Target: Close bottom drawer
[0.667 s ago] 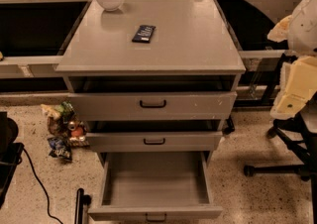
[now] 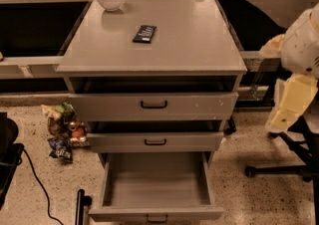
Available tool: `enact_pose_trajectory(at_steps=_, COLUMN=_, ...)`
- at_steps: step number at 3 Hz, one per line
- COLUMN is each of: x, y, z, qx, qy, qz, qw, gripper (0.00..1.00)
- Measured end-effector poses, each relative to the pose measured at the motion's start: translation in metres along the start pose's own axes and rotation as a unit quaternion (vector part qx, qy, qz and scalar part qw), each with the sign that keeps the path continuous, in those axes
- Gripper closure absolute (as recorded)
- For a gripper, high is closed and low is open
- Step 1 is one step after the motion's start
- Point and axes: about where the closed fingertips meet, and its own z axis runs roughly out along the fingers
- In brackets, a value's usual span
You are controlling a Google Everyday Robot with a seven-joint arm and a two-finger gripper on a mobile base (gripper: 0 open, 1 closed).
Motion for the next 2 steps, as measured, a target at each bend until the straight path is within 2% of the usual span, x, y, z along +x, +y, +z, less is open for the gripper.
enact_pose_trajectory(at_steps=1, x=0.001, y=0.016, z=0.059, qx=-0.035, qy=-0.039, qz=-0.021, qw=0.9984, gripper=0.00)
enact_pose_trajectory(at_steps=2, x=-0.008, y=0.036, z=0.120, qx=-0.064, qy=-0.087, qz=-0.044, qw=0.9931, gripper=0.00)
